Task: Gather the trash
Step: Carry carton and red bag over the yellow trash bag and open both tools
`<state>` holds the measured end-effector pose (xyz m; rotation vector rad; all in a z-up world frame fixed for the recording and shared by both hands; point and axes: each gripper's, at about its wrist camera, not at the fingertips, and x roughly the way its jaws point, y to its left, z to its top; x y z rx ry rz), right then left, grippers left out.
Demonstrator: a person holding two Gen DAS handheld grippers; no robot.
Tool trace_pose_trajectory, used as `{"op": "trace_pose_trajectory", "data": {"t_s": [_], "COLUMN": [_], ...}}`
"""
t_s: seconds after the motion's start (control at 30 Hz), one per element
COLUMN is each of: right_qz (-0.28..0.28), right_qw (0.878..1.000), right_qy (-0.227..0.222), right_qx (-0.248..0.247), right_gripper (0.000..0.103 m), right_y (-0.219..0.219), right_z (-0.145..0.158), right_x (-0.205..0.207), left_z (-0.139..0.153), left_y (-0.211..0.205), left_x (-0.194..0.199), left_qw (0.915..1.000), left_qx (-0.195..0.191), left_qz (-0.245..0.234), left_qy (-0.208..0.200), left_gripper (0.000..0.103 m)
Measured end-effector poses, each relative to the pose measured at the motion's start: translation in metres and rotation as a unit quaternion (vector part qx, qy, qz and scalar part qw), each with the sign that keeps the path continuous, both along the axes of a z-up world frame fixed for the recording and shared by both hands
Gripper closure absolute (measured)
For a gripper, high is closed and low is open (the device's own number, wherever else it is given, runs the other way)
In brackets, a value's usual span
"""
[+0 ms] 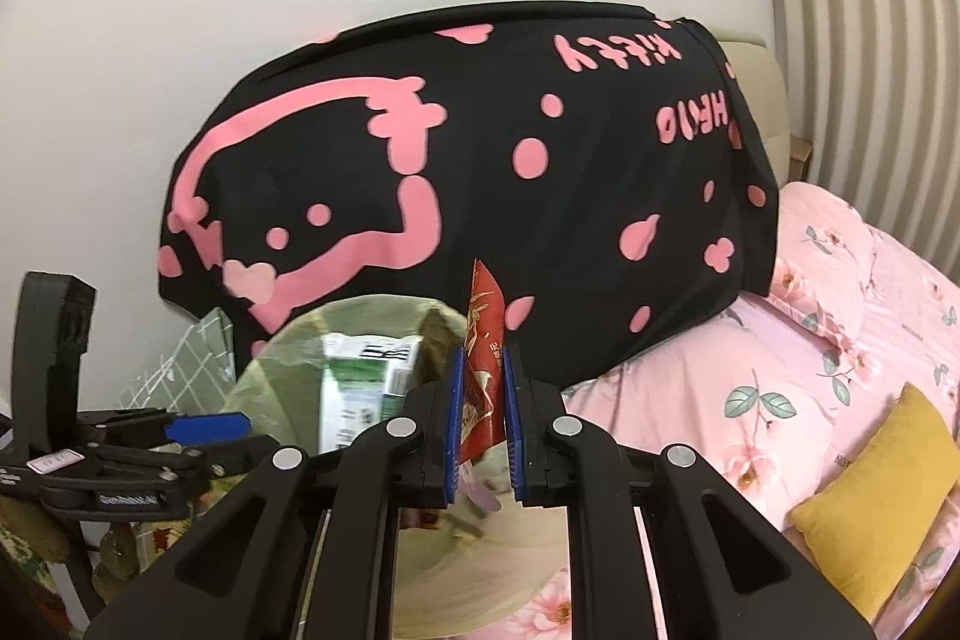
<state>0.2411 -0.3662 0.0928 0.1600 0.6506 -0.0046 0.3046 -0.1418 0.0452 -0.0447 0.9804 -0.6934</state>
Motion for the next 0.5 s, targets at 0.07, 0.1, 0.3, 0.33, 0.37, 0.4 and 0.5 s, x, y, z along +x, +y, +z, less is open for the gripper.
{"op": "trace_pose_trajectory", "data": {"t_s": [0.07, 0.1, 0.3, 0.33, 0.37, 0.4, 0.5], "right_qz": [0.010, 0.017, 0.059, 0.064, 0.069, 0.074, 0.084], "right_qw": [1.000, 1.000, 0.998, 0.998, 0.998, 0.997, 0.996], "right_qy": [0.000, 0.001, 0.000, 0.001, 0.003, 0.007, 0.024], "right_qx": [0.005, 0.006, 0.005, 0.005, 0.003, 0.001, -0.006], "right_gripper": [0.090, 0.090, 0.090, 0.090, 0.090, 0.090, 0.090], "right_y": [0.009, 0.015, 0.053, 0.058, 0.065, 0.070, 0.085], "right_z": [0.000, 0.000, 0.001, 0.000, -0.001, -0.003, -0.013], "right_x": [0.001, 0.003, 0.013, 0.014, 0.017, 0.020, 0.029], "left_z": [0.007, 0.011, 0.025, 0.025, 0.026, 0.025, 0.020], "left_y": [0.018, 0.026, 0.085, 0.093, 0.103, 0.116, 0.149], "left_x": [-0.006, -0.011, -0.034, -0.035, -0.037, -0.040, -0.043], "left_qw": [0.9998, 0.9995, 0.9932, 0.9921, 0.9904, 0.9883, 0.9844], "left_qx": [-0.012, -0.014, -0.004, -0.001, 0.003, 0.008, 0.013], "left_qz": [0.014, 0.021, 0.079, 0.086, 0.097, 0.110, 0.142], "left_qy": [-0.011, -0.019, -0.085, -0.091, -0.099, -0.105, -0.103], "left_gripper": [0.046, 0.046, 0.046, 0.046, 0.046, 0.046, 0.046]}}
